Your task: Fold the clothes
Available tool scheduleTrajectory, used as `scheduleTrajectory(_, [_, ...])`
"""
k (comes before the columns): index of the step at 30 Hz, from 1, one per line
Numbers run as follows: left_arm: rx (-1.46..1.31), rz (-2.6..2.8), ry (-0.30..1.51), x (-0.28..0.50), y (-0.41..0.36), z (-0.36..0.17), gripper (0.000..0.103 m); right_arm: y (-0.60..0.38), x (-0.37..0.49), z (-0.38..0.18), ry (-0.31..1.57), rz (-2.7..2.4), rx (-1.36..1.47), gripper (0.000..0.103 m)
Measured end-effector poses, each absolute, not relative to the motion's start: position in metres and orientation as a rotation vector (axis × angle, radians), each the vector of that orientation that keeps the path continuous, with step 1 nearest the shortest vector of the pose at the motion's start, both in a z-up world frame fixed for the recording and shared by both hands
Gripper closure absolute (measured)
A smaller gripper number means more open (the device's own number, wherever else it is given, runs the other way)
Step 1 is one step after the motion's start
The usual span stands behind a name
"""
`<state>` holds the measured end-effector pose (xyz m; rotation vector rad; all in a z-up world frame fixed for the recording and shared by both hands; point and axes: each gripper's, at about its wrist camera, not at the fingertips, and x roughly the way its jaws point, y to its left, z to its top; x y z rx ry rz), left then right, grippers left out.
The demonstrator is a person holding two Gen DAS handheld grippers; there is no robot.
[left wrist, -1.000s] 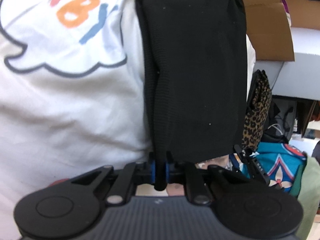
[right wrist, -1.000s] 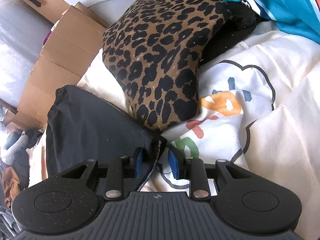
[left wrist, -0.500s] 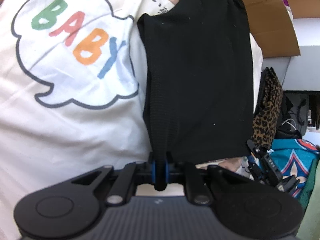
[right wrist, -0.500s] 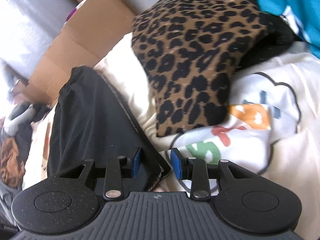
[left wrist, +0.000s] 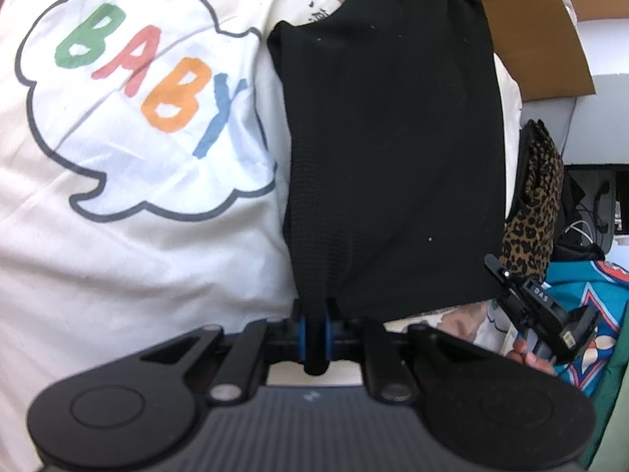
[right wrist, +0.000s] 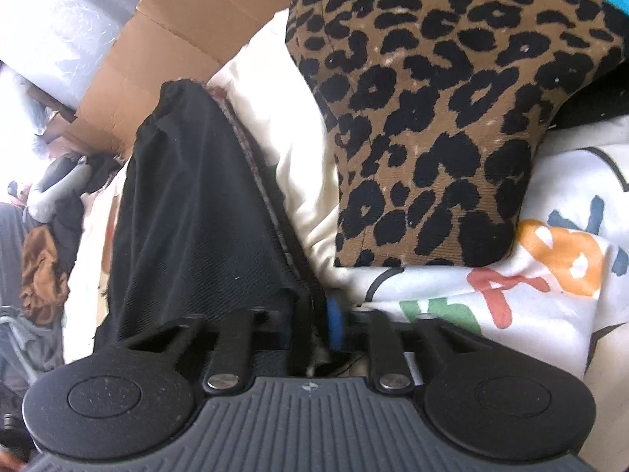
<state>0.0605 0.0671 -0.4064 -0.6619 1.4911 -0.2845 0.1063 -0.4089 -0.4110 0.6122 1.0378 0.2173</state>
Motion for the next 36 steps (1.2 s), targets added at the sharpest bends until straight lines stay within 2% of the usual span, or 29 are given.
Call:
scheduleTrajectory(18, [-0.601, -0.287, 1.534, 0.049, 0.076, -0.37, 0.094, -0.423, 0.067, -0.37, 1.086, 0.268, 0.775, 0.098])
scheduleTrajectory(28, [-0.574, -0.272, 1.561, 0.043, 0.066, -0.406, 0.094, -0.426, 0.065, -0.416, 1.145, 0.269, 0.792, 0.098])
scheduleTrajectory(36, [-0.601, -0.278, 1.537, 0.04, 0.068, -0.419, 0.094, -0.428, 0.078, -0.433, 1.165, 0.323, 0.835, 0.091])
